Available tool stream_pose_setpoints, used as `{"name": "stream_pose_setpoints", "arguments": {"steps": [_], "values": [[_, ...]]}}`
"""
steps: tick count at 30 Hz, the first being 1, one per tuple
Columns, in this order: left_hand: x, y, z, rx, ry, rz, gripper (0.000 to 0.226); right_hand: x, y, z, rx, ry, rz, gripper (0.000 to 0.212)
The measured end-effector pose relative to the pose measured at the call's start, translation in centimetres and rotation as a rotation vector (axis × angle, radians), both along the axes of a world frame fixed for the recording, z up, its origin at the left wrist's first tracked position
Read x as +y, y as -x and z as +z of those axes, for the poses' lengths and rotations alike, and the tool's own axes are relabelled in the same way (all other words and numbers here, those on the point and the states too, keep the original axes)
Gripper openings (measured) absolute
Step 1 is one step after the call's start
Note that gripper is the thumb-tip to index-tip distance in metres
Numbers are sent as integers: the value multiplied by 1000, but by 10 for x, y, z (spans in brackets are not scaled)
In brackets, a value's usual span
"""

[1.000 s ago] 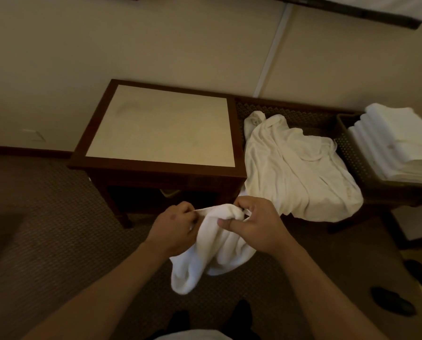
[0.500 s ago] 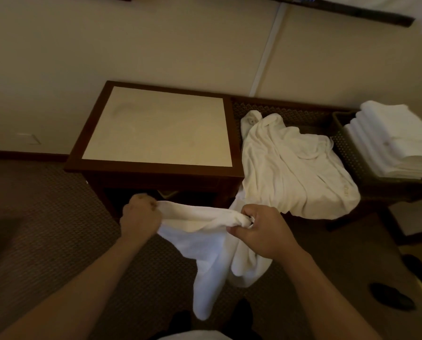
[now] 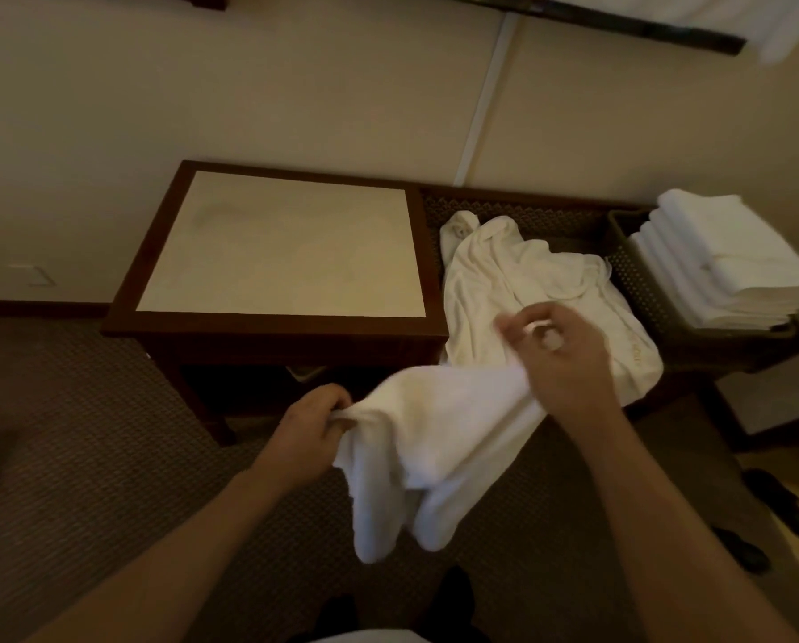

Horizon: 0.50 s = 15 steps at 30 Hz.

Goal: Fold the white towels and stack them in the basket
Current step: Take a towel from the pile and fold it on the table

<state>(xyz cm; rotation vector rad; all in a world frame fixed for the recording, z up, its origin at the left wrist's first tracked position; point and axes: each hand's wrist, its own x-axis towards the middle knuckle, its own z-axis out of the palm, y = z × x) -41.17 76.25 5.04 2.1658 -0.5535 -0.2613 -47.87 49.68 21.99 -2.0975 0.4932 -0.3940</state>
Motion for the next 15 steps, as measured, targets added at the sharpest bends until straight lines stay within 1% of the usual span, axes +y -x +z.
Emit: {"name": "stream_pose_setpoints", "arguments": {"steps": [1, 2, 3, 6, 9, 11, 13, 15], "values": [[11, 0, -16, 5, -43, 43, 19, -4, -1, 10, -126, -10, -72, 38], [19, 3, -29, 15, -64, 72, 21, -5, -1, 17, -206, 4, -95, 40], [23, 6, -39, 22, -70, 94, 24, -2, -2, 21, -235, 24, -82, 41], [23, 15, -55, 55, -39, 164, 27, 14, -4, 18, -193, 19, 20, 37], [25, 17, -63, 98, -26, 268, 22, 26, -4, 18, -170, -150, 124, 24], [31, 19, -70, 129, -19, 314, 19, 27, -3, 21, -181, -215, 172, 19], [38, 21, -75, 129, -2, 357, 17, 27, -3, 23, -173, -197, 218, 27], [41, 23, -78, 123, 25, 418, 17, 24, -7, 21, -140, -148, 233, 30]]}}
